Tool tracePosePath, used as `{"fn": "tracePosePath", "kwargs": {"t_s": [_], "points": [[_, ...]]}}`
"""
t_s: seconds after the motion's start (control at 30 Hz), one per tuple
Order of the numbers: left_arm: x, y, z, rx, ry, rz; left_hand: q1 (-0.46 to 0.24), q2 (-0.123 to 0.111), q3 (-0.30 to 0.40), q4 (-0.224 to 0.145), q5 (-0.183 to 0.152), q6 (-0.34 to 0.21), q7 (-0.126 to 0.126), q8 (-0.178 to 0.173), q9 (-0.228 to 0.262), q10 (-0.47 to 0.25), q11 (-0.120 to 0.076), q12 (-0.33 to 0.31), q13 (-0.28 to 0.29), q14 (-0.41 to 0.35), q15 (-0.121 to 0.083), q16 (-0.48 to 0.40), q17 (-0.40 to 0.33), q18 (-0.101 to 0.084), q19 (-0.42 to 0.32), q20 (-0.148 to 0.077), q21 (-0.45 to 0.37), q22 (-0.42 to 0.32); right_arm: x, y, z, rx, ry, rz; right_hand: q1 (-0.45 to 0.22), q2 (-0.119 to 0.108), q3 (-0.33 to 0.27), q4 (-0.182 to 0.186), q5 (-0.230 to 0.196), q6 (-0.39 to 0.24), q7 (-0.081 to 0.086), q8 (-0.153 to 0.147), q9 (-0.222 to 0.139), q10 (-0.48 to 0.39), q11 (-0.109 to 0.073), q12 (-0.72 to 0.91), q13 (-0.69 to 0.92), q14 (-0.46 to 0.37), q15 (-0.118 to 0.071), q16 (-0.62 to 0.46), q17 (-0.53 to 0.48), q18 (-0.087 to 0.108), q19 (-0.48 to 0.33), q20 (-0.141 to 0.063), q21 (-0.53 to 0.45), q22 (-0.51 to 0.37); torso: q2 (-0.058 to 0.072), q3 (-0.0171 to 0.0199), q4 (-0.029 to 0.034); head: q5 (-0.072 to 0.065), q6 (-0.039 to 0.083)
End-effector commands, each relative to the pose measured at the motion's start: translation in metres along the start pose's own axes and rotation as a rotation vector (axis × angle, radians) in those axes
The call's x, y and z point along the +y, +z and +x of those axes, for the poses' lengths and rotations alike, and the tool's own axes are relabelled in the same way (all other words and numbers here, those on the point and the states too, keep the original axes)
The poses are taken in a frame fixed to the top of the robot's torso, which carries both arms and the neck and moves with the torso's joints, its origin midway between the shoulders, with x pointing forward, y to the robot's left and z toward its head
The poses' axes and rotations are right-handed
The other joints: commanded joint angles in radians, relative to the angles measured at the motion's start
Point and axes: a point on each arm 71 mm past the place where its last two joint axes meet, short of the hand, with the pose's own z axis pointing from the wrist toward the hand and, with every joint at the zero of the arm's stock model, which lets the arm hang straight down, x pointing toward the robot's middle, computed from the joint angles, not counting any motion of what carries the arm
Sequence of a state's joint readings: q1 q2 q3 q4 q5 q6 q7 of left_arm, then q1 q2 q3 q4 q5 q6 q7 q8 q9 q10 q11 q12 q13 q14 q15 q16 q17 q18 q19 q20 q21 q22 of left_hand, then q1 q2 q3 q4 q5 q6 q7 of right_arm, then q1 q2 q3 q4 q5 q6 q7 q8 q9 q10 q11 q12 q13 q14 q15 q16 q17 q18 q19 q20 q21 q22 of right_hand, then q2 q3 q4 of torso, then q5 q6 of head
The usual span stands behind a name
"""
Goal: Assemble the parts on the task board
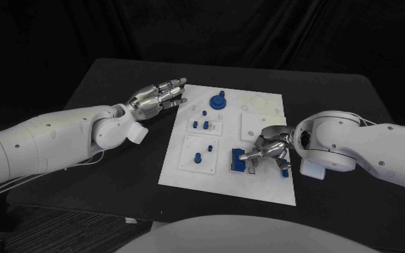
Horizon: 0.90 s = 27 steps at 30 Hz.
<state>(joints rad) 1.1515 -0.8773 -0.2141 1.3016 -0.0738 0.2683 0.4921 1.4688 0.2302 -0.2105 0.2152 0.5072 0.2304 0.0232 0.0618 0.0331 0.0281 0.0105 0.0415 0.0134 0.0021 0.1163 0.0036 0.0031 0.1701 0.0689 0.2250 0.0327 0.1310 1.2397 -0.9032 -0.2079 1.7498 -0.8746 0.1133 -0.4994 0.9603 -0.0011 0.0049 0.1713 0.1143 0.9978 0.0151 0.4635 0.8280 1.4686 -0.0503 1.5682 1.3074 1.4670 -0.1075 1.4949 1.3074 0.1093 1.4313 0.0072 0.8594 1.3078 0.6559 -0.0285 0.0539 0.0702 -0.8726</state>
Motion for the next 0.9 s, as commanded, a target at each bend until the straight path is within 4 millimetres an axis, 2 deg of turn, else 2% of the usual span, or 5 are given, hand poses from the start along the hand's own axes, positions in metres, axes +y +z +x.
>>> {"fn": "tracePosePath", "kwargs": {"t_s": [0.03, 0.1, 0.23, 0.7, 0.9], "points": [[-0.0001, 0.0004, 0.0016, 0.014, -0.013, 0.01, -0.005, 0.003, 0.001, -0.006, 0.001, -0.006, 0.003, 0.001, 0.001, -0.004, 0.006, 0.004, 0.001, 0.002, 0.005, 0.001, -0.001, 0.008, 0.001, 0.003, 0.006, -0.001, 0.0015, -0.0001, 0.0027, 0.015, -0.045, -0.011, 0.02, -0.002, -0.013, -0.006, -0.005, -0.023, -0.006, 0.055, 0.066, 0.102, -0.009, 0.003, 0.263, 0.072, -0.008, 0.001, 0.088, 0.014, 0.001, -0.01, -0.002, 0.095, 0.0, -0.0007, 0.0009, -0.001, 0.0], [0.0001, 0.0004, 0.0017, 0.014, -0.013, 0.01, -0.005, 0.003, 0.001, -0.006, 0.001, -0.006, 0.003, 0.001, 0.001, -0.004, 0.006, 0.004, 0.001, 0.002, 0.005, 0.001, -0.001, 0.008, 0.001, 0.003, 0.006, -0.001, 0.0019, 0.0001, 0.0033, 0.022, -0.052, -0.011, 0.035, -0.003, -0.024, -0.013, -0.008, -0.046, -0.01, 0.101, 0.128, 0.102, -0.013, 0.003, 0.263, 0.072, -0.012, 0.001, 0.089, 0.014, 0.001, -0.013, -0.007, 0.095, 0.0, -0.0008, 0.0007, 0.0, 0.0], [0.0003, 0.0002, 0.0016, 0.014, -0.013, 0.009, -0.005, 0.003, 0.001, -0.006, 0.001, -0.006, 0.003, 0.001, 0.001, -0.004, 0.006, 0.004, 0.001, 0.002, 0.005, 0.001, -0.001, 0.008, 0.001, 0.003, 0.006, -0.001, 0.0024, 0.0007, 0.0042, 0.033, -0.061, -0.01, 0.05, -0.001, -0.028, -0.021, -0.01, -0.057, -0.013, 0.126, 0.165, 0.102, -0.015, 0.003, 0.263, 0.072, -0.013, 0.001, 0.088, 0.015, 0.001, -0.015, -0.01, 0.095, 0.0, -0.0006, 0.0005, 0.001, 0.0], [0.0012, 0.0002, 0.0017, 0.016, -0.015, 0.006, -0.006, 0.005, 0.002, -0.006, 0.0, -0.007, 0.003, 0.001, 0.001, -0.004, 0.007, 0.004, 0.001, 0.003, 0.007, 0.001, 0.0, 0.008, 0.001, 0.003, 0.006, 0.0, 0.0042, 0.0028, 0.0061, 0.055, -0.076, -0.01, 0.061, -0.001, -0.034, -0.026, -0.022, -0.066, -0.015, 0.147, 0.196, 0.102, -0.017, 0.003, 0.263, 0.072, -0.015, 0.0, 0.086, 0.015, 0.001, -0.016, -0.014, 0.094, 0.0, -0.0012, 0.0016, 0.002, 0.0], [0.0015, 0.0001, 0.0017, 0.016, -0.016, 0.005, -0.006, 0.005, 0.002, -0.006, 0.0, -0.008, 0.003, 0.001, 0.001, -0.004, 0.007, 0.005, 0.001, 0.003, 0.008, 0.002, 0.0, 0.007, 0.002, 0.004, 0.006, 0.0, 0.0046, 0.0039, 0.0047, 0.042, -0.069, -0.011, 0.068, 0.014, -0.03, -0.027, -0.02, -0.071, -0.016, 0.153, 0.208, 0.102, -0.018, 0.003, 0.263, 0.071, -0.016, -0.001, 0.083, 0.016, 0.001, -0.017, -0.018, 0.094, 0.0, -0.001, 0.0011, 0.003, 0.0]]}}
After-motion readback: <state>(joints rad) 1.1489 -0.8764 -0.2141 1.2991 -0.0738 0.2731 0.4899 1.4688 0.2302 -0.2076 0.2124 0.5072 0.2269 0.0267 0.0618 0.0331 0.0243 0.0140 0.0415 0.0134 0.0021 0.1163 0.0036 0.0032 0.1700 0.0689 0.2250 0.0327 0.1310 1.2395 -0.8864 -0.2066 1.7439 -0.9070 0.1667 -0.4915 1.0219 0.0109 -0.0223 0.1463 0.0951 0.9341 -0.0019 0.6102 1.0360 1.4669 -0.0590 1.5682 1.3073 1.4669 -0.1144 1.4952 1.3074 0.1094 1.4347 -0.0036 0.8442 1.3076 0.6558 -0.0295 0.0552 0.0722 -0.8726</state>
